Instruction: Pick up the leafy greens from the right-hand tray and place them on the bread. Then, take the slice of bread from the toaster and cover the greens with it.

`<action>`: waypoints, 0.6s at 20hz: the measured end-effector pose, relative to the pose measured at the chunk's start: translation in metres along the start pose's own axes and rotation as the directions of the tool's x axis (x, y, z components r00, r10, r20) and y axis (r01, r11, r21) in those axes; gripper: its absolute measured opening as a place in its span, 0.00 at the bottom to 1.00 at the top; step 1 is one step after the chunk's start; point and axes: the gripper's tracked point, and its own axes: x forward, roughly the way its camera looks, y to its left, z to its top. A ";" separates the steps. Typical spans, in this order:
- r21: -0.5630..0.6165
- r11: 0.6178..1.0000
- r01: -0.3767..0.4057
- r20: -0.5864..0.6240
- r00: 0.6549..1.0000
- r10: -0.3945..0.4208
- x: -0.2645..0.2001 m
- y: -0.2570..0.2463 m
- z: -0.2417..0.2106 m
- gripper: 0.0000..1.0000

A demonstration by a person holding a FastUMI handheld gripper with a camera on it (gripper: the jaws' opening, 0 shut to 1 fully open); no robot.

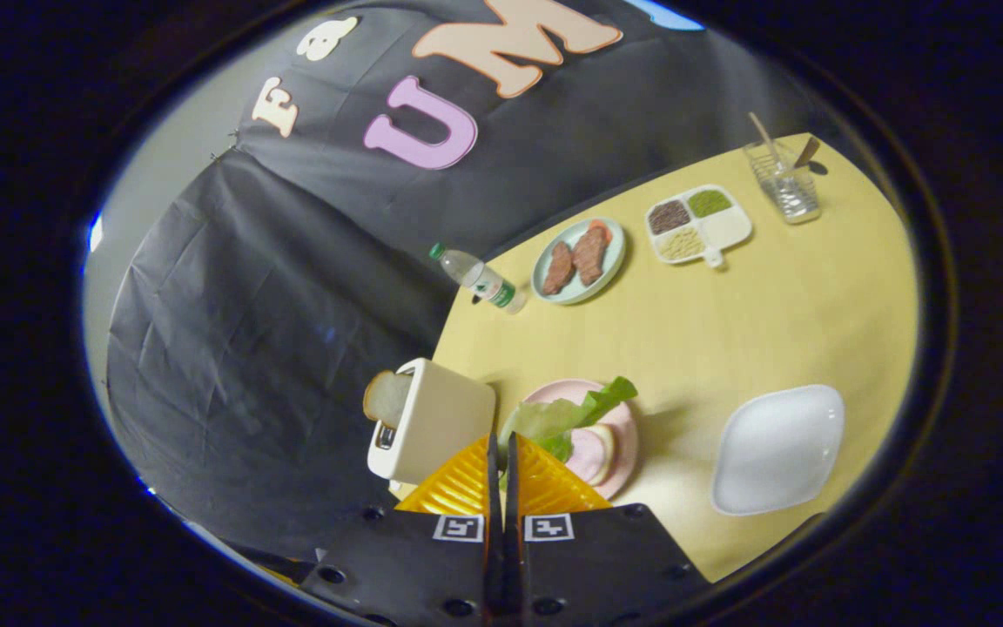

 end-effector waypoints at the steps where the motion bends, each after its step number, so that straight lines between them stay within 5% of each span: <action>1: 0.001 1.000 -0.019 -0.012 1.000 0.019 0.012 0.008 -0.005 0.03; 5: 0.031 0.999 -0.032 -0.055 0.998 0.034 0.046 0.008 -0.025 0.03; 12: -0.021 0.979 0.204 -0.144 0.968 -0.205 0.060 -0.090 -0.065 0.03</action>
